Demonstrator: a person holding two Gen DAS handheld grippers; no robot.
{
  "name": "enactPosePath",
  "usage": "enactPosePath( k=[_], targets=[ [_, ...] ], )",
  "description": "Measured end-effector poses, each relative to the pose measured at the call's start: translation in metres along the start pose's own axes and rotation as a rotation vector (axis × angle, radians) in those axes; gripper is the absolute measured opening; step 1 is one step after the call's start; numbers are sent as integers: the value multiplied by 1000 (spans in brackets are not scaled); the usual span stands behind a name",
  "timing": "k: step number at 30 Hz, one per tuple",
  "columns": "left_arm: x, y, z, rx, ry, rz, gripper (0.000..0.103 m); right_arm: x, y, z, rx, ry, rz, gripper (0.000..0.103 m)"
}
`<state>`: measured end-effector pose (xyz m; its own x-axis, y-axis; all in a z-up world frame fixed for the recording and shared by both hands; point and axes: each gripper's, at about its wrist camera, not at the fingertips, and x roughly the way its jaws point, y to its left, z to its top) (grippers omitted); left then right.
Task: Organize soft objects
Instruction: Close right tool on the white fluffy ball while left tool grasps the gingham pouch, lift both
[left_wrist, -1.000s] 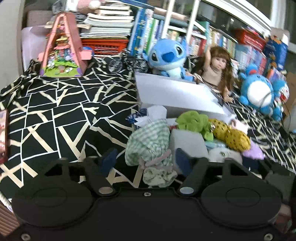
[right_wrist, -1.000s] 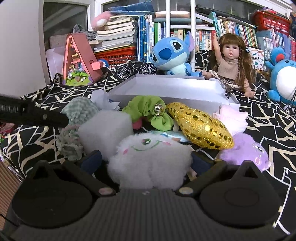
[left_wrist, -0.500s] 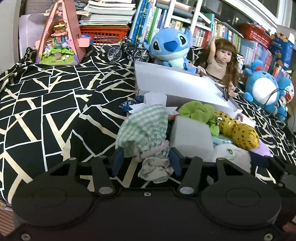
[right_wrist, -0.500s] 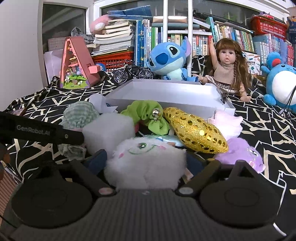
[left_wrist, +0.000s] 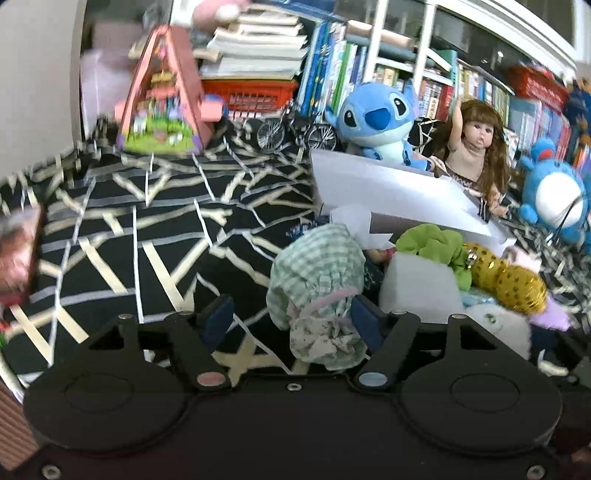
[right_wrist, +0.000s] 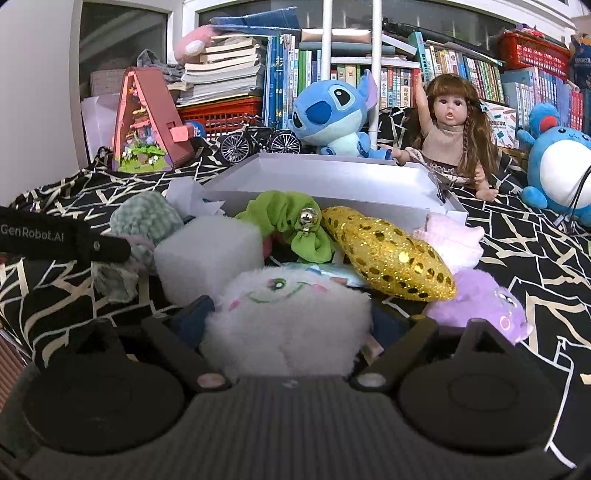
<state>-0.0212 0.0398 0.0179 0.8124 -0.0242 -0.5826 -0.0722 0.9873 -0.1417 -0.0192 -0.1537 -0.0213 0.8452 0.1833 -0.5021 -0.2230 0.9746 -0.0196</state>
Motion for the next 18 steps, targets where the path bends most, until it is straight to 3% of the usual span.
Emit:
enactPosePath(
  k=[2,7,18],
  targets=[
    [2,-5,-1,40,-3,13,71,1,2,-1,-7,-3,-8,95],
    [13,-7,-4,0,30,-19,72,4,5,-3,-18,-9,-22,98],
    [32,-14,-10,36,55,-4,72,9,11,-8,-68,-9,-54,102]
  ],
)
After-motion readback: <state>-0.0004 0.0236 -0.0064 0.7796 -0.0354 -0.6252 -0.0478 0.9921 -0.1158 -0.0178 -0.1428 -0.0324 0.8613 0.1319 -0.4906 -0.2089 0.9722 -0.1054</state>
